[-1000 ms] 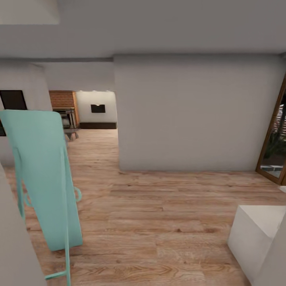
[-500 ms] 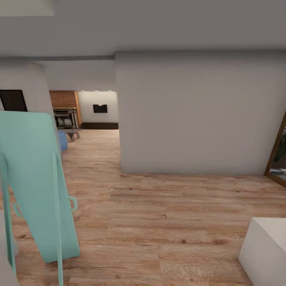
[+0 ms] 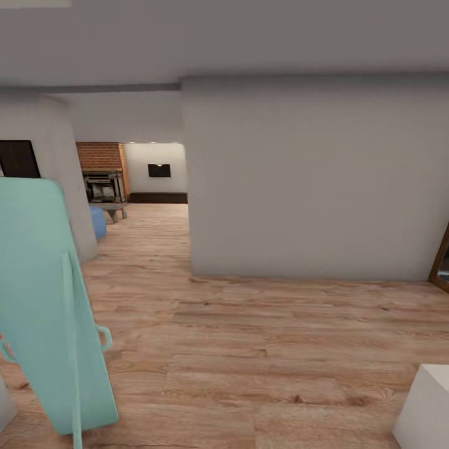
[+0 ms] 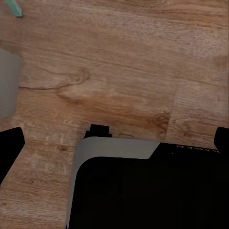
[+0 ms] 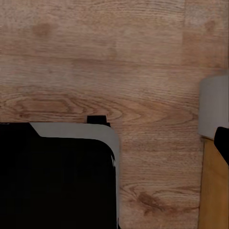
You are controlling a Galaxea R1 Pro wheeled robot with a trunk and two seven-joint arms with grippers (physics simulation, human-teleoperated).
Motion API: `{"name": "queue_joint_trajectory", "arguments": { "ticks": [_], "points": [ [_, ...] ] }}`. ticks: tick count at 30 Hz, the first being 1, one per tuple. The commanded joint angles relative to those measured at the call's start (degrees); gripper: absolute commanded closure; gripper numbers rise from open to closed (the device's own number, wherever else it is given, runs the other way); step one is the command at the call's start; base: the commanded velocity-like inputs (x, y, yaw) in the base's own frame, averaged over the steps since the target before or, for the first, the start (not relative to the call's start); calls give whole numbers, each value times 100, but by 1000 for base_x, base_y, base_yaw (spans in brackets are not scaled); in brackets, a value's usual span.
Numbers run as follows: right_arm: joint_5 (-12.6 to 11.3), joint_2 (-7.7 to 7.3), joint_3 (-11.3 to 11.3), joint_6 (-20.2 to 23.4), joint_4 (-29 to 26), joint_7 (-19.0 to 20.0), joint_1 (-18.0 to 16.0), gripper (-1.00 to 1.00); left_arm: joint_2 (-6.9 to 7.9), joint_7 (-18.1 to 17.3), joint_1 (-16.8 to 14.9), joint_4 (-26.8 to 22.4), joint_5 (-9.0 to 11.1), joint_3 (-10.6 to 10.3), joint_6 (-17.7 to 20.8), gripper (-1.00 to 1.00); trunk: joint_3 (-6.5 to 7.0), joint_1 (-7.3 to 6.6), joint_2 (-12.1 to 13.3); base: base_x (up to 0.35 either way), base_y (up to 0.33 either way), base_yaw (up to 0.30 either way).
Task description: Move the two storage containers from the living room to the garage. In the garage, place one container on the floor and stack the other container on top of it (either order is fine).
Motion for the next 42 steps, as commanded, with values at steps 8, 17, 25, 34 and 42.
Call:
{"name": "queue_joint_trajectory", "arguments": {
  "ticks": [8,17,25,34,42],
  "points": [
    [-59,-6,41,-34,17,2,-8,-100,1,-24,-6,9,61,-48,-20,-100,-8,4,-5,325,0,126],
    [-26,-8,41,-34,18,8,-8,-100,1,-24,-6,9,61,-48,-20,-100,-8,4,-5,325,0,8],
    [-7,-8,49,-19,19,12,-8,-100,1,-24,-6,9,61,-48,-20,-100,-8,4,-5,325,0,0],
    [-11,-3,47,-33,18,9,-8,-100,1,-24,-6,9,61,-48,-20,-100,-8,4,-5,325,0,0],
    [-34,9,49,-34,19,3,-8,-100,1,-24,-6,9,61,-48,-20,-100,-8,4,-5,325,0,1]
  ]
}}
